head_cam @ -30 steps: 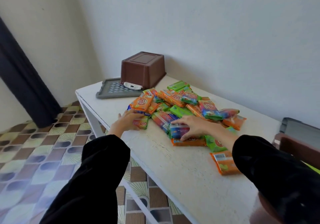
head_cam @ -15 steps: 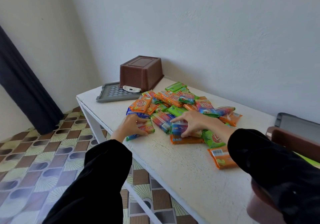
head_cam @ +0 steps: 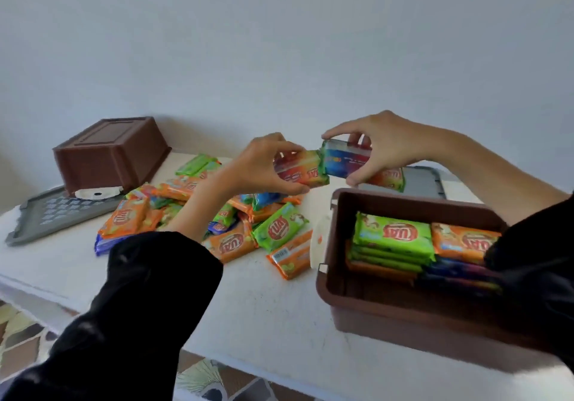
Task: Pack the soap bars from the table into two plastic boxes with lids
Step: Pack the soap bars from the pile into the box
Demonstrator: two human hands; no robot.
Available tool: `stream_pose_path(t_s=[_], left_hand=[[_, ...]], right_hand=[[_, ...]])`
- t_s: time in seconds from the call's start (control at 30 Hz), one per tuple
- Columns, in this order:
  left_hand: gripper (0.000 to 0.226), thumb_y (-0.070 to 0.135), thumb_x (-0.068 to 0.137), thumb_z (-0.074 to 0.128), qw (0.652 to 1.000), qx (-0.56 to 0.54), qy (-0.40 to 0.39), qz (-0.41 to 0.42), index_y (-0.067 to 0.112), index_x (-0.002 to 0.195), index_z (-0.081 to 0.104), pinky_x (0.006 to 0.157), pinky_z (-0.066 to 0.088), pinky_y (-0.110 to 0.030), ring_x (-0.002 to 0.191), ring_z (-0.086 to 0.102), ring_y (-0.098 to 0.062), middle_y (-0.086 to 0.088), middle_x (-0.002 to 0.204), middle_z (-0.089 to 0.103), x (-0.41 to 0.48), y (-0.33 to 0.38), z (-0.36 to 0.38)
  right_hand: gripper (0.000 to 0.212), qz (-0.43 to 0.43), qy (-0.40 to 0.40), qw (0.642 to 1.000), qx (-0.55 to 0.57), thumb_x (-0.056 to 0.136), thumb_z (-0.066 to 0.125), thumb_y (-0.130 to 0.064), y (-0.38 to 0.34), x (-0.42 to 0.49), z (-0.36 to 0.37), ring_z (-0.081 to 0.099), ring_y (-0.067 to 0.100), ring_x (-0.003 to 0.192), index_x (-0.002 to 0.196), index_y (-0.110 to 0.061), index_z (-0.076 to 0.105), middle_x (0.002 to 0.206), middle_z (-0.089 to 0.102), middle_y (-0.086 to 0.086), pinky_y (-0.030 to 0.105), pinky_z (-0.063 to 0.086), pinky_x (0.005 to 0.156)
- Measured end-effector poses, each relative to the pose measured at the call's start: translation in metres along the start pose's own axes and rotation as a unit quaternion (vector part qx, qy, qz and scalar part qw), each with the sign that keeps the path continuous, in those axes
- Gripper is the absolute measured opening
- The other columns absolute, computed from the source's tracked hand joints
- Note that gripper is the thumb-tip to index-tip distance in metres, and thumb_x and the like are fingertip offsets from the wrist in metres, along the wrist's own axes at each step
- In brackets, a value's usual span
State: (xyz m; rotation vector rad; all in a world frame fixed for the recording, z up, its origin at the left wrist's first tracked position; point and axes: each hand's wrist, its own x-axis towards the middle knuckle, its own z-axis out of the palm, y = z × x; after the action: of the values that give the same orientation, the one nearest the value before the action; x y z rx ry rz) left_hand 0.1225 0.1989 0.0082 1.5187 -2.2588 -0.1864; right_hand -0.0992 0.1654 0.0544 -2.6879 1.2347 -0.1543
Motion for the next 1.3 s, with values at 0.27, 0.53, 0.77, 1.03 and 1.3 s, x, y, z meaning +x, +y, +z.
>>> stream_pose_path(t_s=[0.27, 0.53, 0.77, 1.03, 1.3], left_hand=[[0.089, 0.073, 0.050, 0.051, 0.972, 0.031, -0.163, 0.165, 0.012, 0.115, 0.057, 0.069, 0.040, -0.016, 0.088, 0.053, -0.013, 0.000, 0.103, 0.054, 0.042, 0.092, 0.076], [0.068, 0.049, 0.067, 0.071, 0.943, 0.111, -0.225, 0.220, 0.009, 0.118, 0.050, 0.085, 0.047, -0.032, 0.103, 0.056, -0.024, -0.007, 0.115, 0.055, 0.022, 0.131, 0.139], [0.057, 0.043, 0.083, 0.060, 0.891, 0.234, -0.320, 0.223, 0.010, 0.124, 0.037, 0.085, 0.043, -0.034, 0.110, 0.052, -0.024, -0.007, 0.125, 0.047, 0.015, 0.137, 0.163], [0.065, 0.047, 0.084, 0.058, 0.854, 0.327, -0.296, 0.275, 0.001, 0.124, 0.038, 0.065, 0.035, -0.033, 0.105, 0.052, -0.028, -0.014, 0.122, 0.051, 0.011, 0.134, 0.176], [0.061, 0.045, 0.084, 0.060, 0.864, 0.304, -0.318, 0.243, 0.003, 0.124, 0.041, 0.074, 0.047, -0.038, 0.101, 0.059, -0.030, -0.012, 0.120, 0.052, 0.013, 0.127, 0.182]], right_hand=[[0.079, 0.116, -0.054, 0.992, 0.023, 0.060, 0.083, -0.041, 0.069, -0.110, 0.033, 0.053, 0.009, 0.096, 0.130, -0.032, 0.045, 0.118, 0.057, -0.007, 0.019, 0.039, 0.076], [0.078, 0.120, -0.149, 0.981, -0.004, 0.063, 0.079, -0.042, 0.085, -0.140, 0.093, 0.050, 0.013, 0.110, 0.127, -0.028, 0.036, 0.123, 0.050, -0.007, 0.023, 0.041, 0.088], [0.064, 0.098, -0.257, 0.950, -0.149, 0.079, 0.067, -0.029, 0.076, -0.135, 0.125, 0.050, 0.024, 0.119, 0.132, -0.011, 0.034, 0.133, 0.046, 0.007, 0.032, 0.042, 0.095], [0.070, 0.080, -0.268, 0.940, -0.197, 0.083, 0.064, -0.033, 0.073, -0.133, 0.127, 0.055, 0.028, 0.112, 0.135, -0.007, 0.025, 0.130, 0.048, 0.010, 0.035, 0.046, 0.085], [0.066, 0.057, -0.258, 0.937, -0.228, 0.086, 0.060, -0.035, 0.076, -0.132, 0.131, 0.056, 0.027, 0.111, 0.136, -0.006, 0.030, 0.130, 0.049, 0.012, 0.031, 0.040, 0.073]])
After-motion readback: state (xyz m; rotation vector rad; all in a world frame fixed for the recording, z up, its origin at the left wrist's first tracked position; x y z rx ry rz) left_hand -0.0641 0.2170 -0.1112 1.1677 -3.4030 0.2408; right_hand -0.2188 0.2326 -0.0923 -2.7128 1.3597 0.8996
